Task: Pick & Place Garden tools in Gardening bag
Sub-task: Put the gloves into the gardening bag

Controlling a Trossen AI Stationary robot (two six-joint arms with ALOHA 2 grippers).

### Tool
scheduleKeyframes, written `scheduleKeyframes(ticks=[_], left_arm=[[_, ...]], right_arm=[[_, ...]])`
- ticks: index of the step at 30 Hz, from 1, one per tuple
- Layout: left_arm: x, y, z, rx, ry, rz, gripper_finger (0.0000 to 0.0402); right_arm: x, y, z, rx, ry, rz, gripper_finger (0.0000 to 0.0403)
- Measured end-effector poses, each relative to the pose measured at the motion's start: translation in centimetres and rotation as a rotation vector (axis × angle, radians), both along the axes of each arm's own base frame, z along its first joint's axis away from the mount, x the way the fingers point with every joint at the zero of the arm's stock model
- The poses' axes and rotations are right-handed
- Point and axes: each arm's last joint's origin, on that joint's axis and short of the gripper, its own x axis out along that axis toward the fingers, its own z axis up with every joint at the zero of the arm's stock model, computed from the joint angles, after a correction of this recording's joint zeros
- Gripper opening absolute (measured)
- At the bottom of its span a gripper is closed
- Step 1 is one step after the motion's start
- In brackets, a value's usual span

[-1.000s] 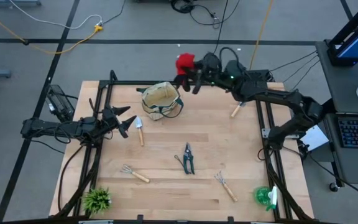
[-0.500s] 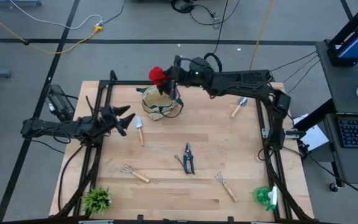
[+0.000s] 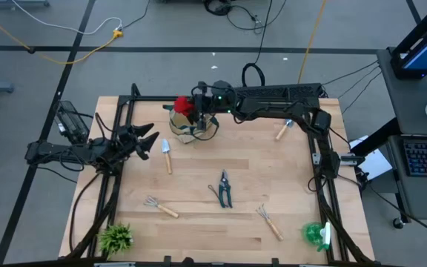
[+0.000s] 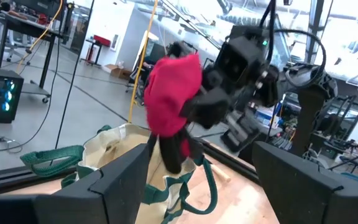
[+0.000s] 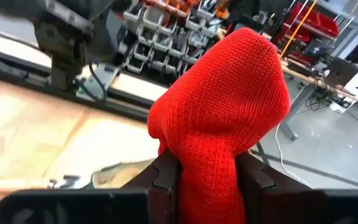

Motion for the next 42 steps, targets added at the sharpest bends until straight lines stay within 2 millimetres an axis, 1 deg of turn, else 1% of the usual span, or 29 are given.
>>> scheduleKeyframes(ticks=[7,11,12,14,18,21,26,33,38,42], left_arm=[[0.0,0.0,0.0,0.002,0.002,0.001,0.0294],[0.0,0.0,0.0,0.005,0.004,0.002,0.0294],[0.0,0.0,0.0,0.005,0.004,0.002,0.0294],[0.0,0.0,0.0,0.005,0.004,0.002,0.0294],[0.0,0.0,0.0,0.005,0.004,0.002,0.0294],[0.0,0.0,0.0,0.005,0.004,0.002,0.0294],[0.0,0.0,0.0,0.005,0.004,0.002,0.0294],[0.0,0.0,0.0,0.005,0.004,0.002,0.0294],[0.0,0.0,0.0,0.005,0.004,0.002,0.0294],[0.0,0.0,0.0,0.005,0.004,0.002,0.0294]], right_arm=[[0.7,-0.2,-2.6,-0.024,0.078,0.005,0.0076],[1.0,0.1,-3.4,-0.041,0.108,-0.072,0.0077],[1.1,0.2,-3.5,-0.051,0.121,-0.093,0.0084],[1.1,0.4,-3.8,-0.066,0.147,-0.118,0.0109],[1.3,0.8,-3.7,-0.079,0.146,-0.134,0.0155],[1.3,0.8,-3.7,-0.082,0.151,-0.149,0.0169],[1.3,0.7,-3.7,-0.076,0.151,-0.205,0.0175],[1.3,0.7,-3.7,-0.054,0.139,-0.216,0.0177],[1.5,1.3,-3.7,-0.05,0.147,-0.271,0.0178],[1.7,2.1,-3.8,-0.079,0.158,-0.255,0.0178]])
